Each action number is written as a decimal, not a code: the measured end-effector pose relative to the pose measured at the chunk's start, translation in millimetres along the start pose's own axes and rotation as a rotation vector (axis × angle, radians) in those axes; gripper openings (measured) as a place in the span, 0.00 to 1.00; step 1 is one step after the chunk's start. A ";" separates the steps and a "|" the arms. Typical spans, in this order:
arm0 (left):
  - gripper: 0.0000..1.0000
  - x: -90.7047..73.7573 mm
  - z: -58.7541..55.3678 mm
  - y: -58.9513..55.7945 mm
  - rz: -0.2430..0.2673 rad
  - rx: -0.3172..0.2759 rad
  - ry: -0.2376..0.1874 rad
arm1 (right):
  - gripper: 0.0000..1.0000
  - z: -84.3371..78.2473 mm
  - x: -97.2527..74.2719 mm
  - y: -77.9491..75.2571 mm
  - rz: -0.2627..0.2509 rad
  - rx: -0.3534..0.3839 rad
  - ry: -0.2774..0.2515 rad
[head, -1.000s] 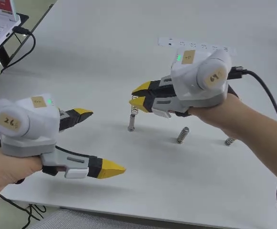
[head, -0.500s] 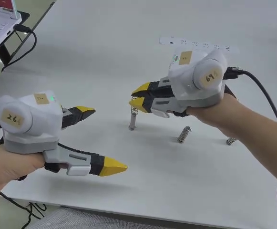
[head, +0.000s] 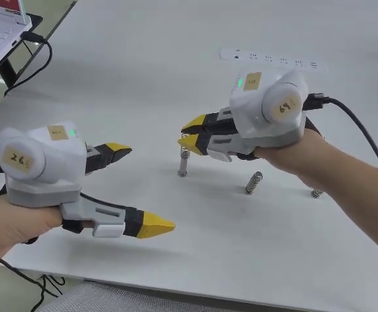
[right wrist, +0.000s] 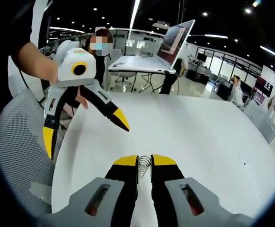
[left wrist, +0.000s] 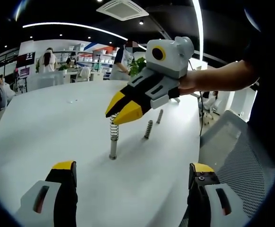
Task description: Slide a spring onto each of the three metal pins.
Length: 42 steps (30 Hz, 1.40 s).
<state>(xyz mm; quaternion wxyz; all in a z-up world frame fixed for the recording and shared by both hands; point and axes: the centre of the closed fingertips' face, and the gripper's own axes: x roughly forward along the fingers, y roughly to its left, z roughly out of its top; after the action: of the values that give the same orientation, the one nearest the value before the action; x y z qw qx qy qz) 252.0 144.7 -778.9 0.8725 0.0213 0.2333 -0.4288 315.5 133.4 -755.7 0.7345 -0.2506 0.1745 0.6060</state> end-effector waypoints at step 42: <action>0.95 2.4 -3.1 0.3 -0.003 -0.009 0.005 | 0.07 -35.9 18.4 5.5 0.026 0.043 0.080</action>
<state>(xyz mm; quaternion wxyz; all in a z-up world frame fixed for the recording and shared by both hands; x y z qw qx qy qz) 252.3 143.8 -782.8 0.8713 0.0182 0.2373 -0.4292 315.6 128.1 -796.1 0.7242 -0.2564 0.2199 0.6012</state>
